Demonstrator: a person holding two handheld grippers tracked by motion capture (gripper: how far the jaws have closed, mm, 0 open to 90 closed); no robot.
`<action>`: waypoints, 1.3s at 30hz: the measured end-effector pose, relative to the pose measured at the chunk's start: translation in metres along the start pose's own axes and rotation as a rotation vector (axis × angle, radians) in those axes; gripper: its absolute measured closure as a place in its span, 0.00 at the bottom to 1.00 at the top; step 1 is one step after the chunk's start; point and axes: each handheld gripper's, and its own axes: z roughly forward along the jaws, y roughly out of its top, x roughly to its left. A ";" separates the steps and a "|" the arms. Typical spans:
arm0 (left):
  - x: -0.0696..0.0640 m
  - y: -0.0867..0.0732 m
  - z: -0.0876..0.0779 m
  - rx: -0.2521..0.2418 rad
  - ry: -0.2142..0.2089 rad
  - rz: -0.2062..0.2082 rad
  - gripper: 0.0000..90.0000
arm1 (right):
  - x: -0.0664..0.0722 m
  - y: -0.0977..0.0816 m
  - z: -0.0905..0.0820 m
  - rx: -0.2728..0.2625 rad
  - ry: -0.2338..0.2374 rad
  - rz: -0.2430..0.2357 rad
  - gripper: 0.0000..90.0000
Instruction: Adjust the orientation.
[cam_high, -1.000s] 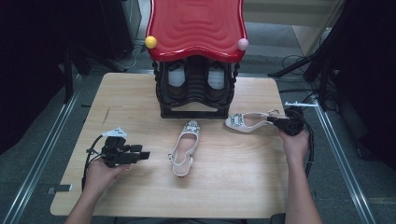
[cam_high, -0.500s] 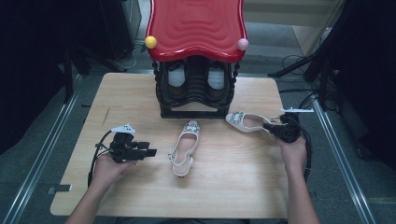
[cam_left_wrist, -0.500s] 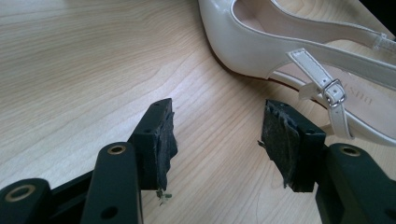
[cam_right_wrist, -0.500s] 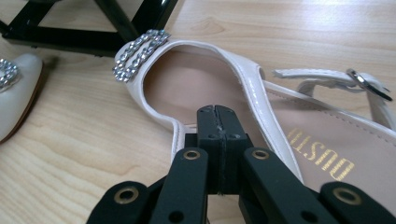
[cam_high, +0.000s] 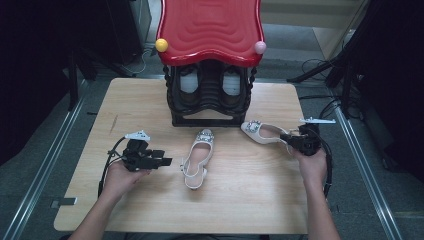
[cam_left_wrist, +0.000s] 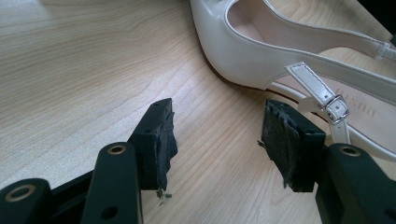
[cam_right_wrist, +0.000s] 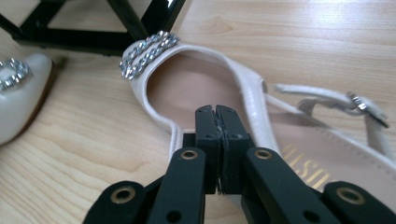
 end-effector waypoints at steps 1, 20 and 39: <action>0.000 0.000 0.000 -0.001 -0.001 0.000 0.49 | -0.002 0.001 0.000 -0.003 0.005 0.000 0.99; 0.001 -0.002 -0.003 0.004 0.010 -0.002 0.49 | 0.006 0.010 -0.020 -0.081 0.008 -0.079 0.73; 0.002 -0.007 -0.007 0.001 0.021 -0.011 0.49 | 0.014 0.002 0.031 0.083 0.045 -0.152 0.84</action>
